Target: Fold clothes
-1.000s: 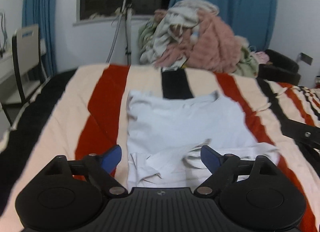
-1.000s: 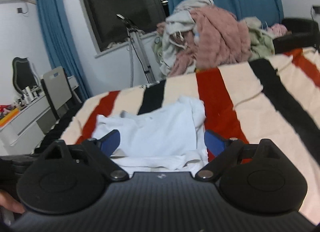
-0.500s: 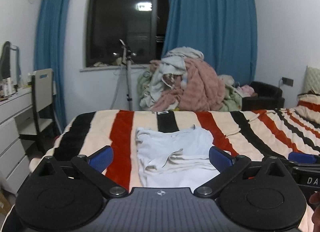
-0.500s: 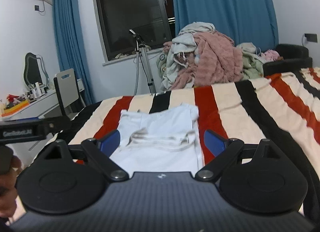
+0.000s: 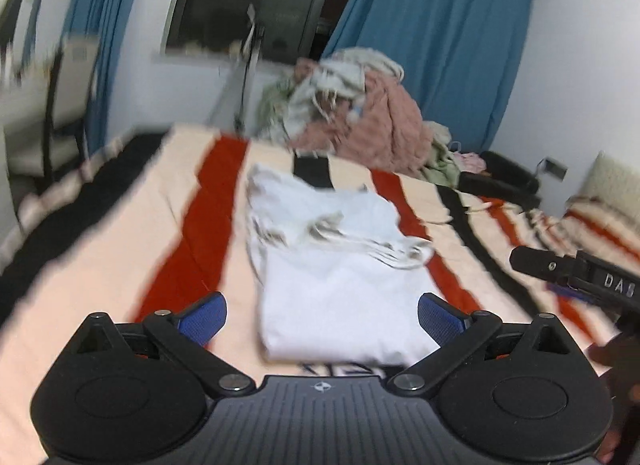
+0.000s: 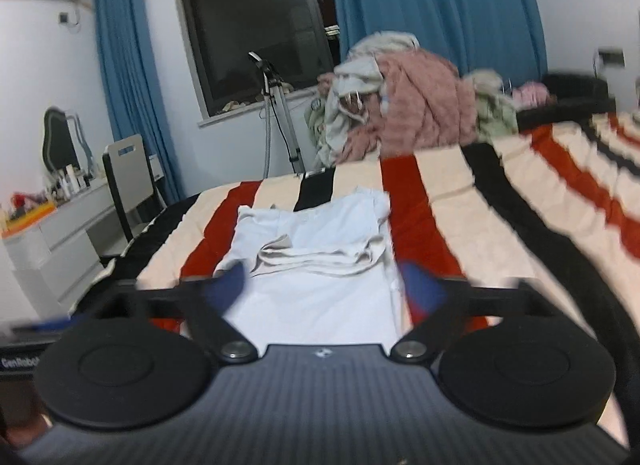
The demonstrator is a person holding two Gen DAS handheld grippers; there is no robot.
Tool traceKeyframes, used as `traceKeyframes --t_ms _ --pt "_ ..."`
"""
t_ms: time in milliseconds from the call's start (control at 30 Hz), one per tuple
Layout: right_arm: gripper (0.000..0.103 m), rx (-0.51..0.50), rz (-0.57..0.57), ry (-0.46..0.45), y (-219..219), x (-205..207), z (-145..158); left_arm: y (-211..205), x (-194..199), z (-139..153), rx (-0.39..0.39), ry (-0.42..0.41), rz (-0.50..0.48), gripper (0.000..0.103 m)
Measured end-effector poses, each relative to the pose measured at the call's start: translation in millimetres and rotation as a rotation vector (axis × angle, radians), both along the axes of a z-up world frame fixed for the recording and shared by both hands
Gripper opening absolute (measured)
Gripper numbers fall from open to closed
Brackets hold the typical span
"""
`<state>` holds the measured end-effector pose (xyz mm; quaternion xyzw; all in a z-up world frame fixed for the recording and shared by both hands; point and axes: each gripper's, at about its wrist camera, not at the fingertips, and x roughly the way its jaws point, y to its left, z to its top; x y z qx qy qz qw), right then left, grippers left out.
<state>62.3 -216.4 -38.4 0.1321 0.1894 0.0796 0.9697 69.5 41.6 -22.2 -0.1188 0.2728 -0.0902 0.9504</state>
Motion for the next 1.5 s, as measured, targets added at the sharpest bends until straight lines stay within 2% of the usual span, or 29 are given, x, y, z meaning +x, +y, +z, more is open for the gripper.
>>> traceKeyframes --t_ms 67,133,200,267,367,400,433,467,500,533,600,633,733,867,900,1033,1133,1367,1500 --pt "0.093 0.092 0.004 0.046 -8 5 -6 11 13 -14 -0.129 0.093 -0.022 0.099" --pt "0.093 0.203 0.01 0.106 -17 11 -13 22 29 -37 -0.297 0.215 -0.052 0.096" --pt "0.093 0.368 0.001 0.191 -29 20 -30 30 44 -64 -0.451 0.322 -0.049 0.092" --pt "0.093 0.548 -0.003 0.29 -41 29 -55 34 56 -83 -0.531 0.386 -0.019 0.087" --pt "0.093 0.793 -0.021 0.454 -50 43 -100 36 75 -106 -0.616 0.432 0.01 0.083" --pt "0.084 0.855 -0.026 0.504 -49 47 -115 36 83 -111 -0.621 0.447 0.022 0.079" --pt "0.079 0.892 -0.028 0.549 -47 52 -128 36 90 -116 -0.626 0.461 0.036 0.07" --pt "0.075 0.925 -0.033 0.588 -45 56 -140 41 94 -120 -0.641 0.47 0.066 0.065" --pt "0.069 0.937 -0.048 0.605 -43 58 -148 47 95 -122 -0.683 0.461 0.088 0.057" --pt "0.065 0.937 -0.07 0.602 -42 61 -152 53 95 -124 -0.724 0.452 0.11 0.042" --pt "0.057 0.941 -0.102 0.573 -43 64 -156 64 97 -130 -0.767 0.445 0.137 0.026" --pt "0.055 0.935 -0.117 0.547 -44 66 -154 68 99 -134 -0.782 0.448 0.144 0.019" --pt "0.04 0.864 -0.175 0.484 -47 70 -151 72 100 -140 -0.82 0.439 0.144 0.012" --pt "0.014 0.817 -0.191 0.439 -47 72 -150 69 97 -130 -0.789 0.377 0.119 0.009" --pt "0.011 0.806 -0.184 0.426 -46 71 -148 68 96 -126 -0.778 0.359 0.111 0.009" --pt "0.007 0.771 -0.137 0.321 -49 60 -132 65 82 -111 -0.696 0.297 0.107 0.007" --pt "0.007 0.732 -0.097 0.245 -52 46 -117 65 64 -102 -0.685 0.262 0.109 0.005" --pt "0.007 0.706 -0.08 0.175 -57 5 -91 59 12 -69 -0.649 0.175 0.045 0.005" --pt "0.007 0.762 -0.062 0.14 -59 -31 -81 57 -24 -47 -0.634 0.108 0.027 0.005"
